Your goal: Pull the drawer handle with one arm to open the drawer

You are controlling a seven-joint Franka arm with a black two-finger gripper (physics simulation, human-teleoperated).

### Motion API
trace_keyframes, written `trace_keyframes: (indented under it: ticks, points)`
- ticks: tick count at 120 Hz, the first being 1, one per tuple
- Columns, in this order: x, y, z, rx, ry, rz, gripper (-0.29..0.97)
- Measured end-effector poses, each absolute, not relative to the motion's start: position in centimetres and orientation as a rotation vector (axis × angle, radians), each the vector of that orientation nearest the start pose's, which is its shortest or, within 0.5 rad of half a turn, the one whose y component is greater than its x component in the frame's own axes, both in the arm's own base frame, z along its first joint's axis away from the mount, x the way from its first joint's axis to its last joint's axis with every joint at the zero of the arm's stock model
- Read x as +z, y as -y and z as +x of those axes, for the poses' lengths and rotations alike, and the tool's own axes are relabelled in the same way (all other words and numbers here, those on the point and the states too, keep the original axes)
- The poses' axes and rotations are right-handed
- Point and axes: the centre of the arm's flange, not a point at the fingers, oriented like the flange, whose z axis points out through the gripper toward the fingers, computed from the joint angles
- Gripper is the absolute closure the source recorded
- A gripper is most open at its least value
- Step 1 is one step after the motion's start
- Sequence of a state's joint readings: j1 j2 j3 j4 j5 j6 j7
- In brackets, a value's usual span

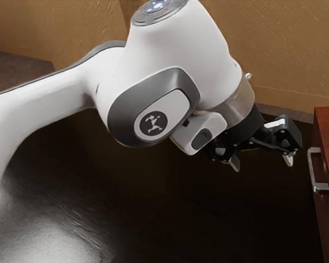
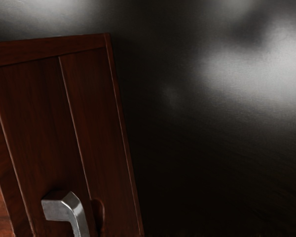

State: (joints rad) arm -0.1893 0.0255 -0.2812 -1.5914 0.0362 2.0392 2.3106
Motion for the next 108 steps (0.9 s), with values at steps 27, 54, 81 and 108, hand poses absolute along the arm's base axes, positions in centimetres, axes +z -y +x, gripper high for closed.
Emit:
trace_keyframes:
  ticks: [27, 54, 81, 108]
  points:
    - [64.1, 29.4, 53.8, -0.361, -2.728, -0.425, 0.0]
    - [62.4, 32.3, 53.5, -0.376, -2.755, -0.363, 0.01]
    - [62.0, 31.9, 55.2, -0.389, -2.748, -0.385, 0.04]
    - [62.1, 30.3, 56.6, -0.386, -2.731, -0.424, 0.1]
